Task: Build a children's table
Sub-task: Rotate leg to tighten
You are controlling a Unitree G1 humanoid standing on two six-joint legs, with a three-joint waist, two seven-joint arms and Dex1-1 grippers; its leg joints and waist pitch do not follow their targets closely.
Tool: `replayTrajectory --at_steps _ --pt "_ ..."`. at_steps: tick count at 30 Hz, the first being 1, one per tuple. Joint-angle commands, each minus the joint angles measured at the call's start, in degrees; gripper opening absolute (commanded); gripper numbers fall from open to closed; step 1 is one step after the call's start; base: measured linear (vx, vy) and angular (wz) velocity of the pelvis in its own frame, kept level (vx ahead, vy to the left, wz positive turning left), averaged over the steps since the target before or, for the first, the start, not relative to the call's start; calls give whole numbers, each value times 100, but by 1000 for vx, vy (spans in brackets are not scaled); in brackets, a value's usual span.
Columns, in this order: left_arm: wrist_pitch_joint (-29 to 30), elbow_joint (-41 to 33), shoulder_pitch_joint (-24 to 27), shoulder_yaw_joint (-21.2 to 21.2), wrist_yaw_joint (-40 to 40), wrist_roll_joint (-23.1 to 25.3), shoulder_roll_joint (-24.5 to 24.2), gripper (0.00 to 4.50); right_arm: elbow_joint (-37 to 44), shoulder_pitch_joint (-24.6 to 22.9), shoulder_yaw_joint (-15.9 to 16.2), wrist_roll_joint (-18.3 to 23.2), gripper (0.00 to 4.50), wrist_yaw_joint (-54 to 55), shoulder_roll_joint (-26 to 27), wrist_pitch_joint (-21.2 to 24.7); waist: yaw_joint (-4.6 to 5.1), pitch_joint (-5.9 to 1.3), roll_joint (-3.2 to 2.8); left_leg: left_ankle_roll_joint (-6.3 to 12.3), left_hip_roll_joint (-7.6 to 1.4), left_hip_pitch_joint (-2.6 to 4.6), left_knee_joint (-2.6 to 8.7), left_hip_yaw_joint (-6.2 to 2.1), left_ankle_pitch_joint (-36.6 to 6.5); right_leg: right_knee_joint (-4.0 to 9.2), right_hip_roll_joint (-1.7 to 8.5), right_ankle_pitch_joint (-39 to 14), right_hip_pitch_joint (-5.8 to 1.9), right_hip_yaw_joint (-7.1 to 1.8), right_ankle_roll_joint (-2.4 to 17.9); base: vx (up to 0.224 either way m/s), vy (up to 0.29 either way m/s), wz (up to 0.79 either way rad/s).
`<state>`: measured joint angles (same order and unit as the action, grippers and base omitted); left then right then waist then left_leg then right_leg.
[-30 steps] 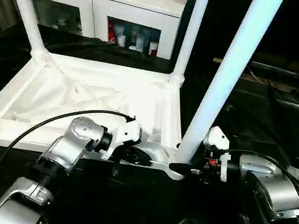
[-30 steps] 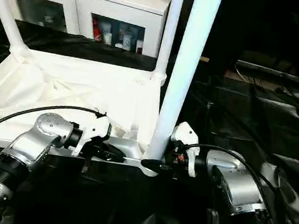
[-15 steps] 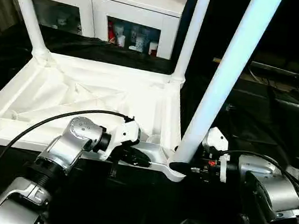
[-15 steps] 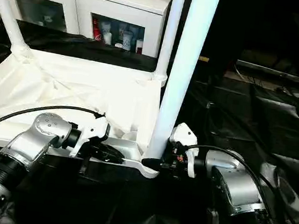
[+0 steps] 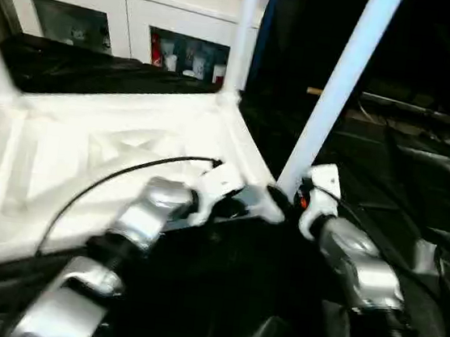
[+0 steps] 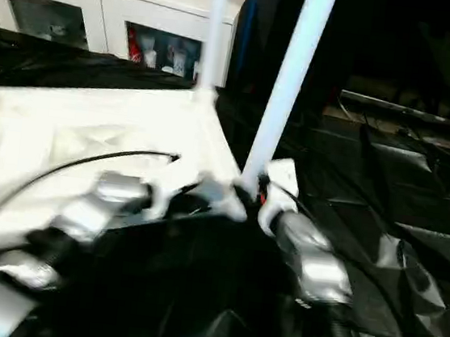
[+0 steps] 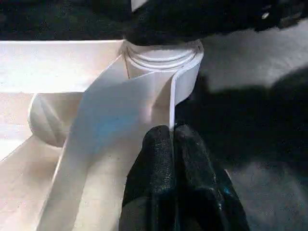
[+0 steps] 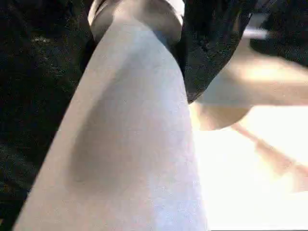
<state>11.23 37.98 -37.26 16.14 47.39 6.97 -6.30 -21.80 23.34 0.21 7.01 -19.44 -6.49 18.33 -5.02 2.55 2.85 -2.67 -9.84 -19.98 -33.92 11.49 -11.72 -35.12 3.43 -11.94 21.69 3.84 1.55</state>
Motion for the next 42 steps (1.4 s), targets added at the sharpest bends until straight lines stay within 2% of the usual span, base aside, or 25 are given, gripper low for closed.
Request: replayTrajectory --at_steps 1,4,5,7,10,12,16,19,21,22,25,27,29,33,37,42 --pt "0 182 -39 238 -166 -10 402 0 -315 -31 211 -35 201 150 290 175 9 -255 -30 -65 -426 66 464 -234 -1023 519 640 -1394 -156 -382 955 0 0 0" --pt "-53 256 -88 307 -230 60 539 0 -297 6 263 -56 201 134 434 99 -8 -269 -31 18 -420 57 454 -229 -916 488 633 -1118 -180 -383 979 0 0 0" --pt "-76 283 -109 326 -237 87 575 0 -261 9 323 -100 201 106 447 34 -18 -272 -49 29 -424 57 455 -231 -893 483 639 -1059 -185 -381 992 0 0 0" --pt "-113 324 -137 347 -186 129 527 0 -165 15 275 20 269 -62 423 29 -9 -266 -48 53 -428 51 464 -232 -930 484 631 -1020 -189 -375 1012 0 0 0" --pt "-171 311 -121 347 -64 132 392 0 -94 6 318 47 290 -318 276 14 -7 -250 -41 66 -429 58 469 -232 -1090 516 641 -1254 -183 -379 990 0 0 0" --pt "-284 277 -87 308 258 85 138 0 48 -20 480 44 303 -935 -103 39 -11 -252 -31 101 -426 43 465 -235 -1074 521 641 -1343 -204 -376 942 0 0 0" --pt "-371 230 -67 317 631 44 -112 0 209 -92 653 89 303 -1664 -517 -49 -16 -257 -16 200 -428 28 453 -230 -931 504 647 -1193 -207 -380 954 0 0 0" --pt "-457 164 -49 278 1049 -57 -340 0 448 -183 752 220 303 -2369 -915 -56 -26 -262 -4 284 -433 16 440 -227 -777 475 639 -983 -221 -368 1045 0 0 0" --pt "-509 105 -24 272 1318 -123 -468 0 560 -234 818 256 303 -2753 -1124 -139 -24 -268 -17 330 -444 14 437 -228 -738 453 647 -859 -225 -367 1102 0 0 0" --pt "-676 2 39 265 1682 -258 -588 0 664 -280 851 324 303 -3070 -1290 -159 -36 -262 -4 339 -442 12 435 -235 -740 460 651 -851 -239 -360 1128 0 0 0" --pt "-818 -236 162 307 2393 -499 -852 0 869 -374 905 487 303 -3684 -1603 -118 -16 -271 -11 423 -452 13 426 -222 -702 416 642 -612 -225 -365 1252 0 0 0" --pt "-811 -294 193 346 2549 -501 -948 0 922 -409 927 518 303 -3848 -1693 -109 -31 -270 -23 460 -462 26 422 -209 -623 394 637 -447 -210 -364 1350 0 0 0" --pt "-850 -328 226 377 2687 -489 -1058 0 968 -454 968 545 303 -4045 -1814 -93 -44 -273 -19 447 -469 42 416 -206 -655 393 642 -457 -209 -359 1390 0 0 0" --pt "-809 -495 332 354 3052 -646 -1250 0 1115 -588 1062 629 303 -4478 -2049 -75 -79 -256 -8 404 -470 32 422 -201 -686 399 642 -602 -225 -364 1345 0 0 0" --pt "-806 -561 402 338 3178 -703 -1362 0 1230 -648 1092 735 277 -4688 -2146 -14 -95 -253 -4 353 -466 37 423 -201 -741 421 649 -811 -215 -360 1310 0 0 0" --pt "-776 -635 454 324 3239 -723 -1410 0 1236 -662 1119 732 239 -4763 -2180 -14 -102 -268 12 368 -460 36 410 -200 -613 391 640 -665 -214 -359 1308 0 0 0"
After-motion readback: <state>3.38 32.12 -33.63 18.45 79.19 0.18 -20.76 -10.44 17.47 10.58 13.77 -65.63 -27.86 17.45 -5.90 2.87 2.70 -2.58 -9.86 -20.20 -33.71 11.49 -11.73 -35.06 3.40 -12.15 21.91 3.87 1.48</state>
